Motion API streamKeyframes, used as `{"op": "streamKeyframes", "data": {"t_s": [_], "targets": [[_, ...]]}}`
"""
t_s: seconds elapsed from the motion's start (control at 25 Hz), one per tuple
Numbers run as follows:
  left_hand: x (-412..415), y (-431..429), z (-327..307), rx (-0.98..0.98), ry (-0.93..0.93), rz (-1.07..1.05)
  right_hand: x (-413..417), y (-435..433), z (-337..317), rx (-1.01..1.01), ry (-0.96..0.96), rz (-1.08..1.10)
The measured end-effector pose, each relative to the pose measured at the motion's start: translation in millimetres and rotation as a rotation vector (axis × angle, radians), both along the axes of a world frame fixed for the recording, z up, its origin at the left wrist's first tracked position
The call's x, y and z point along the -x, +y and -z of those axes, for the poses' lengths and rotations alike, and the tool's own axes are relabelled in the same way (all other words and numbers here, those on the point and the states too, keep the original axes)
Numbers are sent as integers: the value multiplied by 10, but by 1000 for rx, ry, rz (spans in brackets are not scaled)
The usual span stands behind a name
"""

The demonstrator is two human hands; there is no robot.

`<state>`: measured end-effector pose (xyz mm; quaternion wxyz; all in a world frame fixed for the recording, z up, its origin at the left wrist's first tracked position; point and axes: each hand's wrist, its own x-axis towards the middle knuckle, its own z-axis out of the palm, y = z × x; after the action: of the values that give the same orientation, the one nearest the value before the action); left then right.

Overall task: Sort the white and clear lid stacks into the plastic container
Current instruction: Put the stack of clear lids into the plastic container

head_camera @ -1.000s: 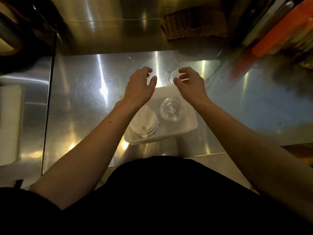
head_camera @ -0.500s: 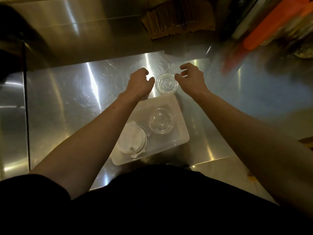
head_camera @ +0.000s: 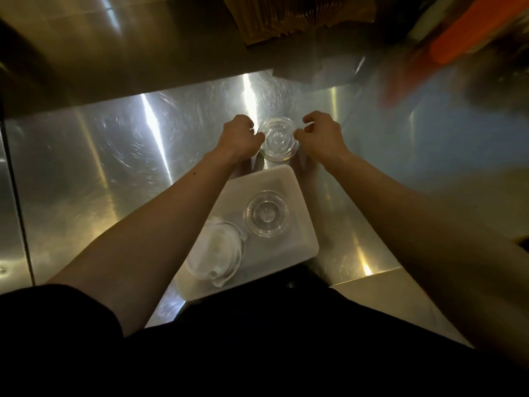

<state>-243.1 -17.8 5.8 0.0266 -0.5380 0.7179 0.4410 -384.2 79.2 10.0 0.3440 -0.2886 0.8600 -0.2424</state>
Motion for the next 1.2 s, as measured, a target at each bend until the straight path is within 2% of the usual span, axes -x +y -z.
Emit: {"op": "streamKeyframes", "data": {"t_s": [0.2, 0.44, 0.72, 0.92, 1.2], "targets": [[92, -22, 49, -15, -11, -12, 16, -24, 127, -36, -45, 15], [65, -67, 117, -74, 30, -122, -10, -76, 208, -62, -177, 151], [-5, -95, 47, -136, 75, -207, -84, -89, 124, -56, -189, 203], [-58, -134, -81, -95, 151, -254, -126, -84, -9, 24, -237, 217], [-211, -101, -305, -28, 250, -271, -194, -24, -195, 176, -187, 211]]}}
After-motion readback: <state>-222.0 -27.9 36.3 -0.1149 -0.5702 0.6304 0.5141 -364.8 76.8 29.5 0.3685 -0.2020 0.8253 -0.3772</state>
